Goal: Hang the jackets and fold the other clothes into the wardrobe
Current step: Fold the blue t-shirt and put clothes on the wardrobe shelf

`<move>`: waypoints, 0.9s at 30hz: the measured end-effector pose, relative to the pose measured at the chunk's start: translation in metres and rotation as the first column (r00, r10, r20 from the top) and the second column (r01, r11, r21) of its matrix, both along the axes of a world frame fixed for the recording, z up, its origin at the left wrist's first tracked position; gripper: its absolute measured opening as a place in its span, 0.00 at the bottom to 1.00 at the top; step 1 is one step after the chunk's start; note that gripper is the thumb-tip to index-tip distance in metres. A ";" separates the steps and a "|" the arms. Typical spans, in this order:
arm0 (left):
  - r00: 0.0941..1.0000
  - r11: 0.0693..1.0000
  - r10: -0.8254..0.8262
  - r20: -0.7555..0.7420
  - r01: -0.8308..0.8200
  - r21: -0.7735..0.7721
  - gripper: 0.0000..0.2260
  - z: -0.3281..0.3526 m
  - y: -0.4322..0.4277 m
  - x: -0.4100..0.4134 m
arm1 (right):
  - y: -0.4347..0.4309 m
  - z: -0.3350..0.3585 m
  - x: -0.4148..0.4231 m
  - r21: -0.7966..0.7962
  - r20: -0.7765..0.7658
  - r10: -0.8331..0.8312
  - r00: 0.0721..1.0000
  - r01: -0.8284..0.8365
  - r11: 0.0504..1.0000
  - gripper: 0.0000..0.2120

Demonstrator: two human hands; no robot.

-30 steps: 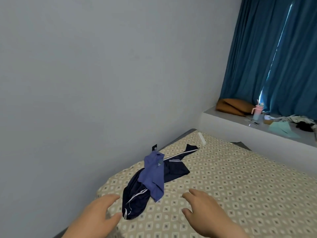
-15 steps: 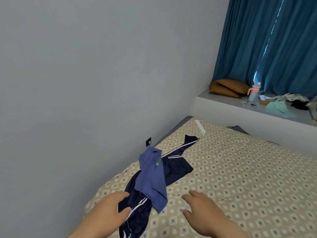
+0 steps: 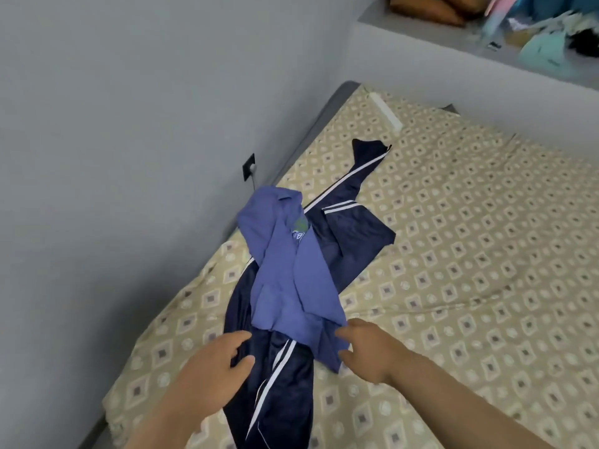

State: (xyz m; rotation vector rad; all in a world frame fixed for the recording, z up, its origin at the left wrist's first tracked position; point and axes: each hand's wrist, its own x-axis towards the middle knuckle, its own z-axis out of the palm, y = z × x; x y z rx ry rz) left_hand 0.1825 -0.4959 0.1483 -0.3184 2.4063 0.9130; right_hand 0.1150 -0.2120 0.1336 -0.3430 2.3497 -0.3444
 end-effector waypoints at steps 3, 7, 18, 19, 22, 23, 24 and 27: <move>0.997 0.994 0.069 0.020 -0.070 0.082 0.21 -0.056 -0.003 -0.029 | -0.012 -0.065 -0.030 -0.012 0.015 0.020 1.000 -0.020 1.000 0.14; 0.993 0.972 0.117 0.011 -0.117 0.206 0.16 -0.118 0.012 -0.055 | -0.021 -0.123 -0.061 0.015 0.098 0.020 0.995 -0.022 1.000 0.09; 0.989 0.958 0.146 -0.001 -0.141 0.251 0.13 -0.140 0.044 -0.073 | 0.006 -0.098 -0.055 -0.457 0.342 -0.932 0.117 0.888 -0.057 0.04; 0.994 0.958 0.111 -0.023 -0.101 0.268 0.16 -0.132 0.054 -0.073 | 0.011 -0.083 -0.054 -0.448 0.444 -0.893 0.071 0.881 -0.152 0.05; 0.993 0.941 -0.019 -0.113 0.056 0.333 0.30 -0.103 0.096 -0.071 | 0.031 -0.026 -0.046 -0.391 0.645 -0.759 0.092 0.893 -0.224 0.08; 0.988 0.938 -0.068 -0.142 0.111 0.327 0.36 -0.096 0.111 -0.069 | 0.039 -0.010 -0.041 -0.368 0.682 -0.724 0.104 0.904 -0.218 0.08; 0.978 0.942 -0.112 -0.177 0.161 0.294 0.42 -0.090 0.125 -0.067 | 0.048 0.006 -0.036 -0.351 0.713 -0.693 0.110 0.911 -0.217 0.08; 0.945 0.951 -0.149 -0.291 0.217 0.219 0.48 -0.067 0.176 -0.059 | 0.092 0.053 -0.014 -0.358 0.804 -0.572 0.161 0.900 -0.249 0.14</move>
